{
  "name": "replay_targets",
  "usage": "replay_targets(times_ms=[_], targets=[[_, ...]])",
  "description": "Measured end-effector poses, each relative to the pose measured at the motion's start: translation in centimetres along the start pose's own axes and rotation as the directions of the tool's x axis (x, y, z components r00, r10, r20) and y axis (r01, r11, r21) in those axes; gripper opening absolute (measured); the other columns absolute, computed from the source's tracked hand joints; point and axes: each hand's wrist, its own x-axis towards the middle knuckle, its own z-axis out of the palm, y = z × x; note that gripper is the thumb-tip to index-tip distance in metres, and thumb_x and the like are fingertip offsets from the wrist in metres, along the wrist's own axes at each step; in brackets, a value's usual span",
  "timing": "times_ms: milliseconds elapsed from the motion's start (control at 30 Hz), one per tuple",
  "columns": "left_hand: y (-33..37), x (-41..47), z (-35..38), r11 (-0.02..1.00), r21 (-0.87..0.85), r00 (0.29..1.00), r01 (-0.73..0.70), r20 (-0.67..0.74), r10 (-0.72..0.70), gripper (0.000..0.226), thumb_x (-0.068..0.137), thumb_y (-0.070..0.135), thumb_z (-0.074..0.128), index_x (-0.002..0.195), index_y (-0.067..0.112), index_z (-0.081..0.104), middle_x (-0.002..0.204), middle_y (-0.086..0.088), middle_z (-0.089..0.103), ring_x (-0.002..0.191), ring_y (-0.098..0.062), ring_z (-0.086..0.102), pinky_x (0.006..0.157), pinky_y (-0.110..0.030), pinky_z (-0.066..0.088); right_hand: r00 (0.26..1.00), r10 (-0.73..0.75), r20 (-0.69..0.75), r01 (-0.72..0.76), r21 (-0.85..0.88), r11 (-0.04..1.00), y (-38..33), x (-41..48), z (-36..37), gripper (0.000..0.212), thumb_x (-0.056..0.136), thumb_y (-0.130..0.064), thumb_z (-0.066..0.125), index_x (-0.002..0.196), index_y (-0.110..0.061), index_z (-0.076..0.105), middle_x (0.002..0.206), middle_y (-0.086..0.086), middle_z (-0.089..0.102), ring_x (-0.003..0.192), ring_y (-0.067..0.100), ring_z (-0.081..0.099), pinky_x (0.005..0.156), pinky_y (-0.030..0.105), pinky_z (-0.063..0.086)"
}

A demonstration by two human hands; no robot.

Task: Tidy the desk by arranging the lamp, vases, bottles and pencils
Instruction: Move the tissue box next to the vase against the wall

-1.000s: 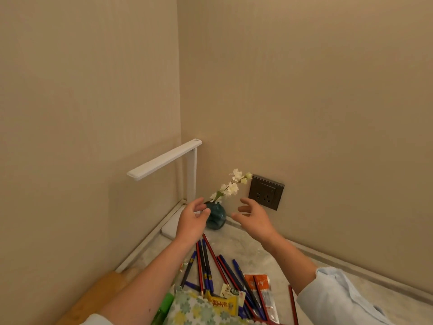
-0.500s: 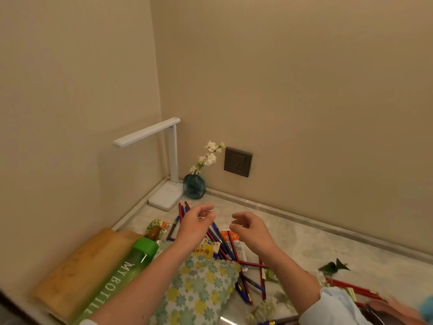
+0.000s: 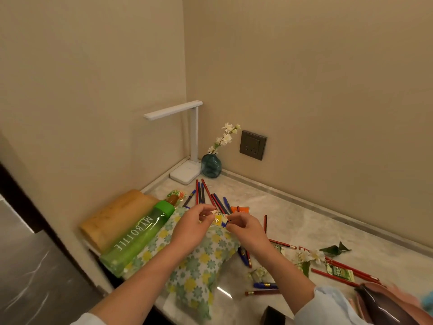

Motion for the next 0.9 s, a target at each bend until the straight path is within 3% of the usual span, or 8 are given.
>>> replay_targets(times_ms=[233,400,567,700,800,900], targets=[[-0.8,0.1,-3.5,1.000,-0.023,0.997,0.021,-0.072,-0.023,0.020,0.091,0.026,0.061,0.110,0.031,0.063,0.100,0.018,0.063,0.091,0.002,0.058,0.081,-0.025,0.051,0.999,-0.034,0.020,0.035,-0.025,0.999,-1.7,0.3,2.3,0.025,0.087,-0.021,0.065,0.112,-0.021,0.065,0.102,-0.005,0.067,0.093,0.005,0.064,0.079,0.022,0.053],[-1.6,1.2,-5.5,0.998,-0.055,1.000,0.006,-0.019,-0.007,0.017,0.091,0.028,0.060,0.105,0.037,0.061,0.101,0.018,0.063,0.093,0.001,0.060,0.081,-0.026,0.052,0.999,-0.036,-0.033,0.036,0.011,0.999,-3.2,0.6,4.0,0.025,0.088,-0.022,0.065,0.113,-0.022,0.065,0.101,-0.008,0.067,0.093,0.002,0.062,0.073,0.017,0.048],[-1.0,2.4,-4.7,0.992,-0.117,0.993,-0.055,0.094,0.066,0.017,0.091,0.024,0.060,0.107,0.032,0.063,0.101,0.015,0.064,0.093,0.001,0.060,0.079,-0.018,0.050,0.981,0.009,-0.192,0.002,0.058,0.998,-3.2,-0.7,3.5,0.020,0.088,-0.016,0.064,0.107,-0.021,0.066,0.102,-0.004,0.067,0.093,0.004,0.063,0.076,0.018,0.050],[0.6,2.4,-1.4,0.978,-0.162,0.958,-0.130,0.235,0.166,0.018,0.092,0.022,0.060,0.109,0.029,0.063,0.102,0.015,0.065,0.095,0.002,0.060,0.077,-0.014,0.048,0.930,0.065,-0.362,-0.030,0.103,0.994,-2.0,-3.6,1.3,0.018,0.087,-0.012,0.064,0.103,-0.019,0.065,0.096,-0.007,0.067,0.086,0.003,0.062,0.065,0.008,0.046],[2.4,1.6,1.7,0.965,-0.205,0.914,-0.161,0.339,0.224,0.019,0.093,0.019,0.059,0.111,0.024,0.063,0.105,0.013,0.064,0.094,0.004,0.060,0.075,-0.010,0.047,0.866,0.108,-0.488,-0.063,0.108,0.992,-1.3,-6.6,-0.9,0.021,0.088,-0.009,0.063,0.108,-0.014,0.066,0.099,0.001,0.068,0.087,0.009,0.063,0.073,0.016,0.050],[4.6,0.3,4.7,0.949,-0.268,0.864,-0.168,0.423,0.273,0.016,0.092,0.018,0.060,0.106,0.024,0.064,0.103,0.008,0.066,0.095,-0.005,0.063,0.081,-0.021,0.051,0.807,0.134,-0.576,-0.088,0.106,0.990,-0.7,-10.0,-3.3,0.022,0.089,-0.011,0.062,0.111,-0.016,0.066,0.102,0.001,0.067,0.094,0.010,0.063,0.082,0.024,0.053]])
